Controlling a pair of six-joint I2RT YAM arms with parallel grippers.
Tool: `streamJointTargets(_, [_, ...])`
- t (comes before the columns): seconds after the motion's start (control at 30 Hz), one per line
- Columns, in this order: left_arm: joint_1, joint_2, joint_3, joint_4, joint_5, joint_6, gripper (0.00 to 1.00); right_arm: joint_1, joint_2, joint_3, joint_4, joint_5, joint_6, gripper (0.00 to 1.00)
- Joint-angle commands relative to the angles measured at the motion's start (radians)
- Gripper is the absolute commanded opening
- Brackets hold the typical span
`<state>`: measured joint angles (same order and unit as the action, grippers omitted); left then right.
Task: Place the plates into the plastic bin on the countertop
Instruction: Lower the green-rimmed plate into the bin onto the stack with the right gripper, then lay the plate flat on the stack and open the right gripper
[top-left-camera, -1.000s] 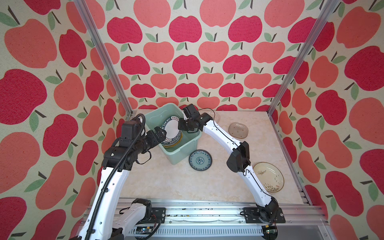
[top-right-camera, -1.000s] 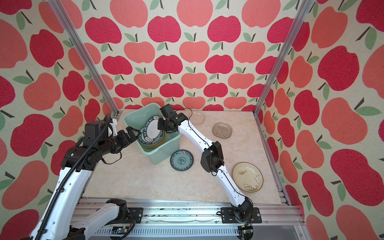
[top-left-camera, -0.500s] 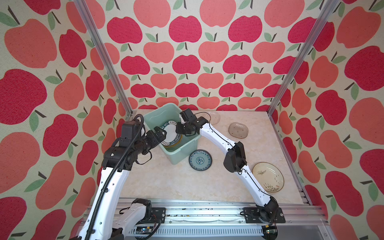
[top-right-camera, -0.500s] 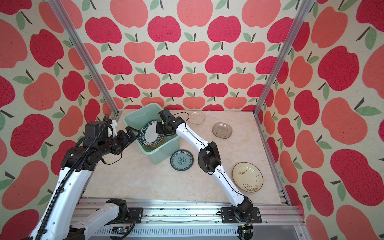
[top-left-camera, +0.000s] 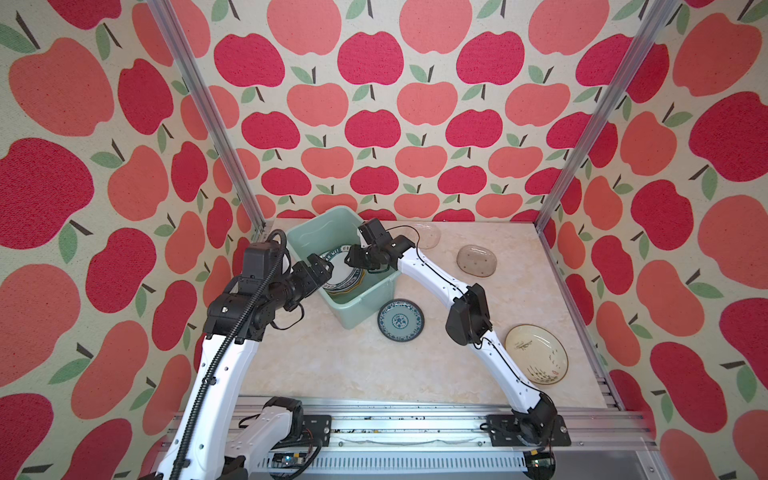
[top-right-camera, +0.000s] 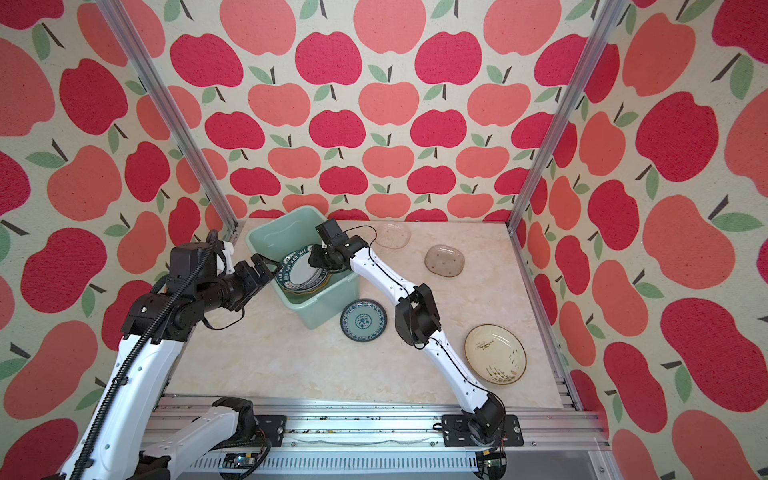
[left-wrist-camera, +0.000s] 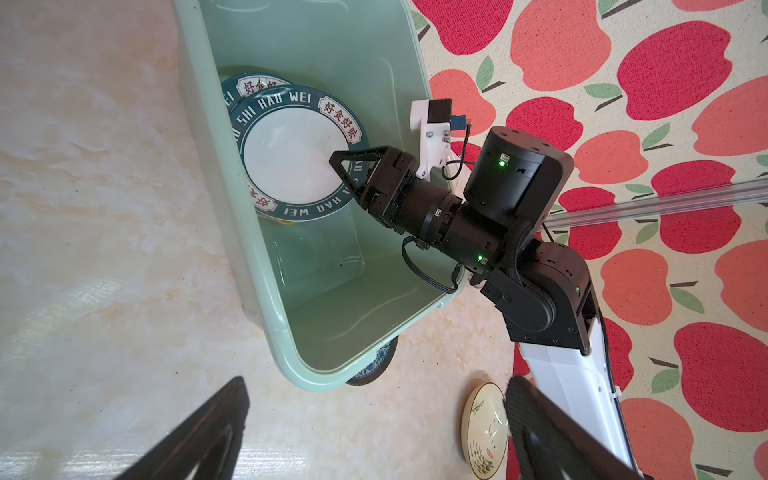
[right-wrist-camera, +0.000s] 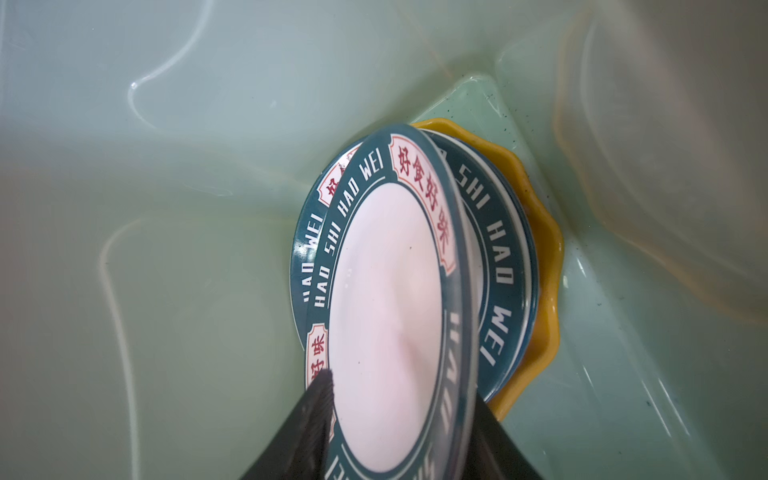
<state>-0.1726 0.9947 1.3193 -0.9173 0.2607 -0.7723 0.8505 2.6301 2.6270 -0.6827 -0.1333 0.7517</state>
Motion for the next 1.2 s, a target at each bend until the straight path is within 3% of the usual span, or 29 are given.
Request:
streamJointTargets(0.0, [0.006, -0.014, -0.015, -0.018, 0.012, -0.012, 0.98, 0.000, 0.021, -0.016, -0.073, 0.050, 0.003, 0.52])
streamJointTargets(0.3, [0.007, -0.016, -0.040, -0.024, 0.019, -0.015, 0.98, 0.016, 0.047, -0.022, -0.100, 0.064, -0.033, 0.66])
streamJointTargets(0.83, [0.019, 0.015, -0.074, -0.017, 0.036, -0.005, 0.98, 0.025, 0.052, -0.028, -0.075, 0.063, -0.100, 0.82])
streamJointTargets(1.07, [0.033, 0.037, -0.063, -0.014, 0.050, 0.005, 0.98, 0.036, 0.009, -0.022, -0.063, 0.103, -0.194, 0.99])
streamJointTargets(1.17, [0.039, 0.042, -0.061, -0.013, 0.058, 0.008, 0.98, 0.049, -0.005, -0.004, -0.072, 0.140, -0.254, 0.99])
